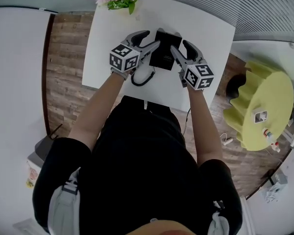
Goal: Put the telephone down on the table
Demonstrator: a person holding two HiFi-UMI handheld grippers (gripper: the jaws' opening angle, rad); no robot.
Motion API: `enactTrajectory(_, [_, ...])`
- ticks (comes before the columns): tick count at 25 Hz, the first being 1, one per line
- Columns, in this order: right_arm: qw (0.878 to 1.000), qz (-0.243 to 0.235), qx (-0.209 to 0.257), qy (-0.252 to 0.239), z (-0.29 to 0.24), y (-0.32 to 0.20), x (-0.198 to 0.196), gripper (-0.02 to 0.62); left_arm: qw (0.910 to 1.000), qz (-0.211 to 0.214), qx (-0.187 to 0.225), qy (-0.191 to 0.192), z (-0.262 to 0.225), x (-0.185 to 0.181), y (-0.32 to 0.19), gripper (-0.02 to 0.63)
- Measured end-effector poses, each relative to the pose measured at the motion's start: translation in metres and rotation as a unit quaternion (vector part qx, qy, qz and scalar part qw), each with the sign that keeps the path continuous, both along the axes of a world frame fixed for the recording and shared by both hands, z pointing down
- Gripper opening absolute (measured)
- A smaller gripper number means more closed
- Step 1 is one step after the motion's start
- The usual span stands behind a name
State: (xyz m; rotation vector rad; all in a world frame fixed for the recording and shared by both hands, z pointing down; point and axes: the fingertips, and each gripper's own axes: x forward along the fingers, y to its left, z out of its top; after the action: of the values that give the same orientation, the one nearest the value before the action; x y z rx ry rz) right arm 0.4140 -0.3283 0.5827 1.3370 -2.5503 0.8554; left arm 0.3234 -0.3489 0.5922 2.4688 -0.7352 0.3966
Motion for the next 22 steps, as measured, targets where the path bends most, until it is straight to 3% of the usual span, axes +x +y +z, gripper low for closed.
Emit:
enactTrajectory(6, [0.997, -0.014, 0.081, 0.016, -0.065, 0.031, -0.019, 0.253, 0.9970, 0.033, 0.070, 0.008, -0.063, -0.001, 0.029, 0.255])
enactTrajectory(11, [0.988, 0.001, 0.153, 0.020, -0.123, 0.053, -0.031, 0.239, 0.9850, 0.066, 0.159, 0.012, -0.122, -0.003, 0.051, 0.250])
enactTrajectory(14, [0.981, 0.021, 0.188, 0.032, -0.149, 0.065, -0.033, 0.147, 0.9775, 0.072, 0.197, 0.026, -0.154, -0.006, 0.063, 0.212])
enactTrajectory(17, [0.975, 0.032, 0.215, 0.040, -0.169, 0.076, -0.037, 0.063, 0.9703, 0.081, 0.225, 0.037, -0.177, -0.009, 0.076, 0.126])
enactTrajectory(22, [0.969, 0.033, 0.239, 0.045, -0.190, 0.092, -0.048, 0.031, 0.9616, 0.089, 0.255, 0.050, -0.202, -0.013, 0.095, 0.028])
